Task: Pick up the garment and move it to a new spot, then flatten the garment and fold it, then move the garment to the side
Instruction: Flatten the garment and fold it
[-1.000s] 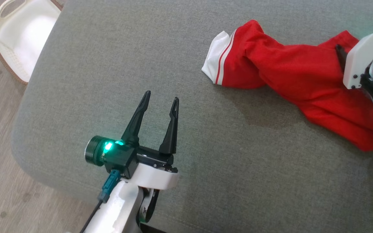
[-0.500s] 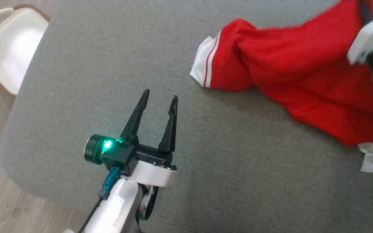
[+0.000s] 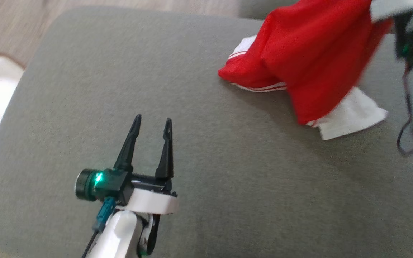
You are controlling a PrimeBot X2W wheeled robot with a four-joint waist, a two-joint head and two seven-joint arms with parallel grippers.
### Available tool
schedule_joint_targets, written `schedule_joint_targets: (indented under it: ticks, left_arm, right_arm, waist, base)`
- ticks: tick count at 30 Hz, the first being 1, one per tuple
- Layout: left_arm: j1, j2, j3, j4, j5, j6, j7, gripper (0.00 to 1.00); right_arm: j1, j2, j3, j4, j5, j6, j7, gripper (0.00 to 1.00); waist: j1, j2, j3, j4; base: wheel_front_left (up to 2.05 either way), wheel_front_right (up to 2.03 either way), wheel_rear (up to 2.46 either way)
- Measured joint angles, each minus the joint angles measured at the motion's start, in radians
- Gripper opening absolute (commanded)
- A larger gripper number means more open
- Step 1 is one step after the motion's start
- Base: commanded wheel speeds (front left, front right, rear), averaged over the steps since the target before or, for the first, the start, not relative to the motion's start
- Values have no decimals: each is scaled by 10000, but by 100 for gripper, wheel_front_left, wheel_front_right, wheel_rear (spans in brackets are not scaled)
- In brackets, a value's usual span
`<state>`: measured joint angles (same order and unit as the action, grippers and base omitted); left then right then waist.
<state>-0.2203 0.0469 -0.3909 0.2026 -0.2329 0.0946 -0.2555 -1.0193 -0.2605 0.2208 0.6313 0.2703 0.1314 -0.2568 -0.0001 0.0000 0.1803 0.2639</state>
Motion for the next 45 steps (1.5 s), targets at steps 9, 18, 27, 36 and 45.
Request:
schedule_joint_targets:
  ticks: [9, 18, 27, 36, 45]
  left_arm:
    - [797, 102, 729, -15, 303, -165, 0, 100]
    - [898, 77, 767, -2, 479, -347, 0, 100]
    - [982, 52, 742, 59, 479, -433, 0, 100]
    - [1048, 48, 830, 54, 594, -523, 0, 100]
    - [1045, 44, 915, 59, 681, -608, 0, 100]
  right_arm:
    - [7107, 955, -146, -4299, -290, 0, 2033, 0]
    - [11252, 1009, -67, -5668, -719, 0, 4752, 0]
    - [11513, 1499, -1323, -5651, -1160, 0, 4424, 100]
    - [10695, 2000, -1300, -6667, -855, 0, 2038, 100]
    - [9704, 2050, -1241, -5921, -1116, 0, 1889, 100]
  waist:
    - [-1, 0, -986, -1526]
    - [-1, 0, -1800, -2785]
    - [2, 0, -1897, -2913]
    - [2, 0, -1743, -2694]
    - [2, 0, -1526, -2285]
  base:
    - [0, 0, 0]
    - [0, 0, 0]
    - [0, 0, 0]
    - [0, 0, 0]
    - [0, 0, 0]
